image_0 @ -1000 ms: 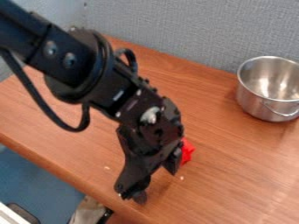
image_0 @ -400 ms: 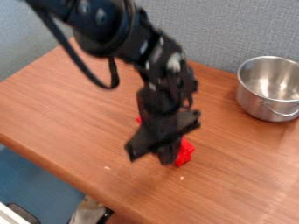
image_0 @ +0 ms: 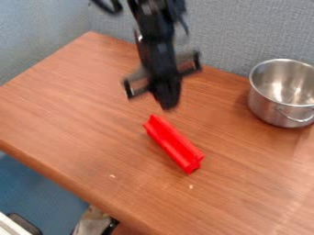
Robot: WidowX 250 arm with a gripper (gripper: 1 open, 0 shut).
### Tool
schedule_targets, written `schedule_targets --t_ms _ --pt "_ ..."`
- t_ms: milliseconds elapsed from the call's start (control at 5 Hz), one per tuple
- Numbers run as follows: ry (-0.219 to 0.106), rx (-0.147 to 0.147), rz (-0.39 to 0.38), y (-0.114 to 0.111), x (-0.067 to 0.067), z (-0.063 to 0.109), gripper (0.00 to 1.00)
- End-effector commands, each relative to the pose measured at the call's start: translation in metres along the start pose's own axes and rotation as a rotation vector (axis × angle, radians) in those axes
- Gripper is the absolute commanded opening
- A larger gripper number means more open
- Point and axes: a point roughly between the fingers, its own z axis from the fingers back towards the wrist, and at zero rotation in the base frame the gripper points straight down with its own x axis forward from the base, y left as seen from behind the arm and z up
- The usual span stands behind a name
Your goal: Put the red object in the metal pot
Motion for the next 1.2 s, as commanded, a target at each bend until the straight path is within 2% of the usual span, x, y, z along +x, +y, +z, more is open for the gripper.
schedule_targets --t_ms 0,200,400,600,1000 --pt "0.027 -0.013 0.012 -0.010 0.022 0.041 0.00" --pt "0.017 0.020 -0.013 -0.003 0.012 0.031 1.00" --pt "-0.030 0.053 -0.105 0.005 0.000 0.016 1.00" --pt "-0.070 0.070 -0.193 0.008 -0.008 -0.002 1.00" --pt "-0.070 0.169 -0.198 -0.007 0.008 -0.052 1.00"
